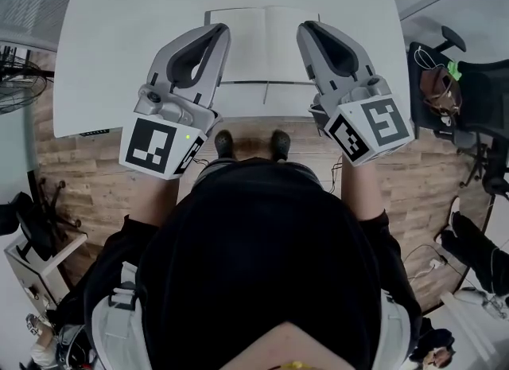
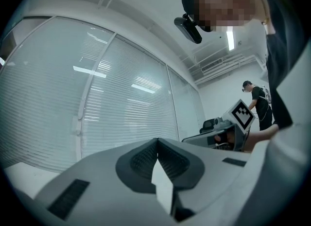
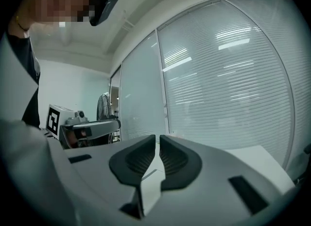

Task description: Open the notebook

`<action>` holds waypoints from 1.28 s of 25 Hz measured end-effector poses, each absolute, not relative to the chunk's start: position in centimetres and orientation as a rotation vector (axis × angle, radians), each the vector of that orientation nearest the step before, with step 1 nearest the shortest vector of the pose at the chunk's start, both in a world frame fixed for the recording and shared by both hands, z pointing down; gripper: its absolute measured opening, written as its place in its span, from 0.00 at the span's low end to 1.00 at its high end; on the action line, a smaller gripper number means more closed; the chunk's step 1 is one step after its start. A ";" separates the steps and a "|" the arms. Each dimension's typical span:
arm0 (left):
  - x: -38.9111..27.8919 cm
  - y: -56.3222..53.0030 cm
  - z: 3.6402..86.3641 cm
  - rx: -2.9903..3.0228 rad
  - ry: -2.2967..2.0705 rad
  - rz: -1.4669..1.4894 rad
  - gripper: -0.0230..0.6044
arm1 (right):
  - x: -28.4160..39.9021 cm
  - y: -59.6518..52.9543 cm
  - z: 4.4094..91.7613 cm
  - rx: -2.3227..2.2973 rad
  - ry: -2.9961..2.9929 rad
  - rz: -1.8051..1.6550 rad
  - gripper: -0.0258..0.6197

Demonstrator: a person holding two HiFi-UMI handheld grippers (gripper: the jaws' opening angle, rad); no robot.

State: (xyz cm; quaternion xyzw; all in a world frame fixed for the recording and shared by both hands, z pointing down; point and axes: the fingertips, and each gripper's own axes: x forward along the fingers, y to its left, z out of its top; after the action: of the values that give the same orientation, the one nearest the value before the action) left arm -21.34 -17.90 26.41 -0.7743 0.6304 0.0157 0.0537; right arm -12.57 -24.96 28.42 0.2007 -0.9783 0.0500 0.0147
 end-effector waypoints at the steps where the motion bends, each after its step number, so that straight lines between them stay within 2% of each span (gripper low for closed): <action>1: -21.2 -18.0 26.3 -2.351 1.915 0.050 0.06 | -12.2 -24.9 27.9 0.624 -3.057 0.139 0.09; 13: -20.4 -18.5 25.0 -2.328 1.923 0.071 0.06 | -9.0 -25.2 24.3 0.647 -3.165 0.034 0.05; 32: -20.6 -18.9 24.1 -2.249 1.963 0.060 0.06 | -8.5 -25.0 23.7 0.556 -3.204 -0.055 0.05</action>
State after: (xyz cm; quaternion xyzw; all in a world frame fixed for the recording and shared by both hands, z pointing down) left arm -20.61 -18.89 24.10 -0.7508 0.6556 0.0199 0.0778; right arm -8.55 -25.04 23.67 0.1708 -0.9836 -0.0169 -0.0555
